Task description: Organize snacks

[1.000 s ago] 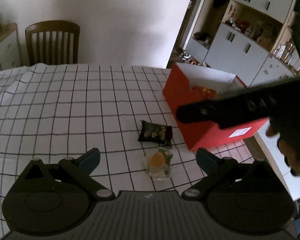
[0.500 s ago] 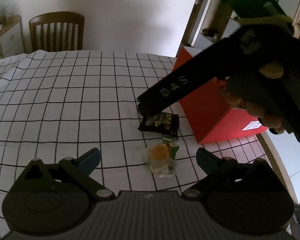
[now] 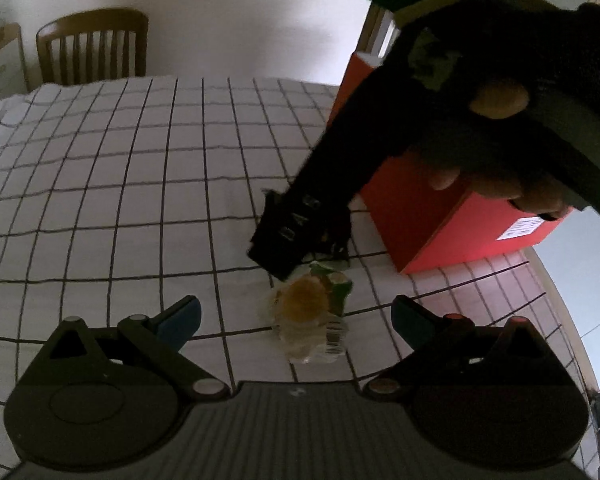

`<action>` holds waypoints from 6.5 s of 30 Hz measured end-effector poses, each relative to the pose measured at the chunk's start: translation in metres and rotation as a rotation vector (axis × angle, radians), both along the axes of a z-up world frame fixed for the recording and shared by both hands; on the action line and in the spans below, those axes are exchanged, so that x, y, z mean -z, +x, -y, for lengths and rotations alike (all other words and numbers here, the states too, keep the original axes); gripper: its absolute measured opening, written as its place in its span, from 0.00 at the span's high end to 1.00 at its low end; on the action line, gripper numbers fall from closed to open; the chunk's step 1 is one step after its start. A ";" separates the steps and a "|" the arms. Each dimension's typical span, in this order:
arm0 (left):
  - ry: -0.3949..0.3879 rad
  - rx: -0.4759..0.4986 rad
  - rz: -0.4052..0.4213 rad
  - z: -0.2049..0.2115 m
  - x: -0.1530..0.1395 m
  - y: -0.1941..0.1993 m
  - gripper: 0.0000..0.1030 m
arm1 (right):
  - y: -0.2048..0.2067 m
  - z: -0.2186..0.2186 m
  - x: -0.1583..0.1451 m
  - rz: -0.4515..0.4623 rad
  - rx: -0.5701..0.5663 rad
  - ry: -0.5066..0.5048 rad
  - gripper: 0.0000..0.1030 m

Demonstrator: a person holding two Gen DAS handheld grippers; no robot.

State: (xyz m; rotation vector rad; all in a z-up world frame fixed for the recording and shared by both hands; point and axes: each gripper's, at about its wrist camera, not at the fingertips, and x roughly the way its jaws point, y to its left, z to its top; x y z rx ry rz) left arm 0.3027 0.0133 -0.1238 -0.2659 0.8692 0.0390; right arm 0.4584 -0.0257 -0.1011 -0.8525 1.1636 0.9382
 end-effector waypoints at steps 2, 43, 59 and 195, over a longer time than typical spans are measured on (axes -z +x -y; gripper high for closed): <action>-0.011 -0.001 -0.008 -0.003 0.005 0.003 0.02 | 0.000 -0.002 0.006 0.008 -0.013 -0.027 0.25; -0.116 -0.123 -0.076 -0.049 0.015 -0.033 0.53 | -0.029 0.043 -0.010 0.056 0.300 0.179 0.68; -0.114 -0.191 -0.017 -0.061 -0.035 -0.073 0.53 | -0.082 0.096 -0.048 0.028 0.453 0.377 0.68; 0.053 0.179 0.167 0.114 -0.172 0.023 0.20 | -0.071 0.297 -0.162 0.362 0.713 0.771 0.00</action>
